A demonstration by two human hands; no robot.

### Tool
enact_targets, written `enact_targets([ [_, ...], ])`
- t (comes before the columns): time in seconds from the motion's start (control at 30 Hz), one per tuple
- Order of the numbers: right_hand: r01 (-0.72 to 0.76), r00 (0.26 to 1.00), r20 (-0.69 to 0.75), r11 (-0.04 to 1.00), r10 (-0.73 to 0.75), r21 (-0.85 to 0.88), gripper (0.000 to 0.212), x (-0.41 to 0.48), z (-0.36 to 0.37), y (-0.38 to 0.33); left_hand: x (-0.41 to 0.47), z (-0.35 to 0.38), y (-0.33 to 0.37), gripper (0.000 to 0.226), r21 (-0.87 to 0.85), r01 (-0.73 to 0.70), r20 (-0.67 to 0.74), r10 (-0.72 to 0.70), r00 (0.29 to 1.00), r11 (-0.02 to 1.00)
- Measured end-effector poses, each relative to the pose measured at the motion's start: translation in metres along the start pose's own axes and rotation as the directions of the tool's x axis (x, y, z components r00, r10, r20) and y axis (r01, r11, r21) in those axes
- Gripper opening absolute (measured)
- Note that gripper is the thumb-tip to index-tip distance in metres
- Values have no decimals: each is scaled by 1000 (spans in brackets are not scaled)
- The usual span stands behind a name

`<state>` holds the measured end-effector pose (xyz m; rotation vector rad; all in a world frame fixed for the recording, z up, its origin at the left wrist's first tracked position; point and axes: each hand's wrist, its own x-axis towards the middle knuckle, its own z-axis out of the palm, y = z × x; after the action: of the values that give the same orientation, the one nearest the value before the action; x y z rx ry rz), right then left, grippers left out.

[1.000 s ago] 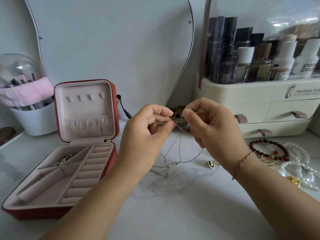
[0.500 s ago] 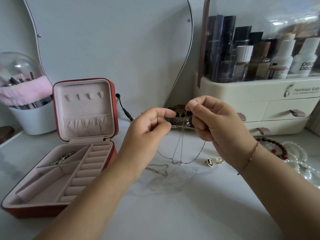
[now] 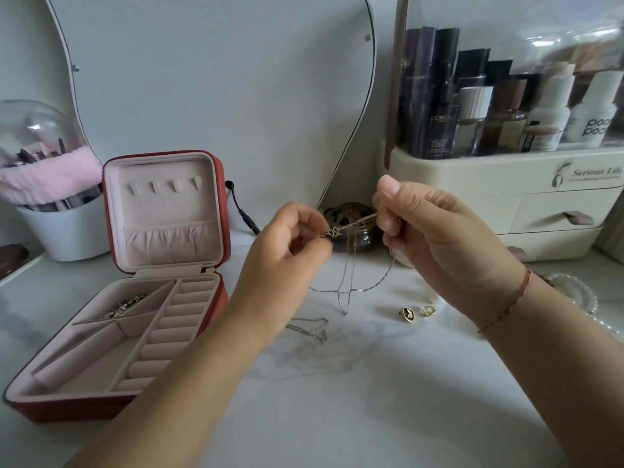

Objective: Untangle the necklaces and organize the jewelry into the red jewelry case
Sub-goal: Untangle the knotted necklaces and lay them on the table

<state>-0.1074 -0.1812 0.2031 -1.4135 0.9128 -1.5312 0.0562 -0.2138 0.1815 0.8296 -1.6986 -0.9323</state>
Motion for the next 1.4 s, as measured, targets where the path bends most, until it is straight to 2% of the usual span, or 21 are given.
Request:
enact_targets([
  [0.17, -21, 1000, -22, 1000, 21, -14, 39, 0, 0, 0, -2, -1, 4, 11, 47, 2, 48, -4, 999, 999],
  [0.53, 40, 999, -18, 998, -39, 39, 49, -1, 4, -4, -2, -1, 2, 6, 76, 53, -18, -52, 998, 996],
  [0.67, 64, 998, -27, 998, -63, 19, 43, -1, 3, -1, -1, -1, 0, 9, 129, 57, -15, -56, 998, 990],
  [0.73, 72, 996, -49, 997, -74, -32, 31, 0, 1, 2, -1, -1, -1, 10, 134, 53, -17, -52, 999, 990],
  [0.8, 76, 993, -83, 994, -83, -76, 15, 0, 0, 3, -1, -2, -1, 10, 123, 51, -21, -49, 999, 991],
  [0.87, 73, 991, -110, 994, -82, -80, 10, 1, 0, 4, -2, -2, 1, 8, 108, 55, -23, -53, 998, 993],
  [1.23, 103, 990, -97, 994, -106, -35, 23, 2, -1, 4, -4, 0, 8, 14, -42, 26, 13, -25, 1000, 999],
  [1.4, 130, 990, -57, 991, -131, -11, 21, 3, 0, 5, -2, -1, 6, 5, -63, 37, 34, -35, 999, 997],
])
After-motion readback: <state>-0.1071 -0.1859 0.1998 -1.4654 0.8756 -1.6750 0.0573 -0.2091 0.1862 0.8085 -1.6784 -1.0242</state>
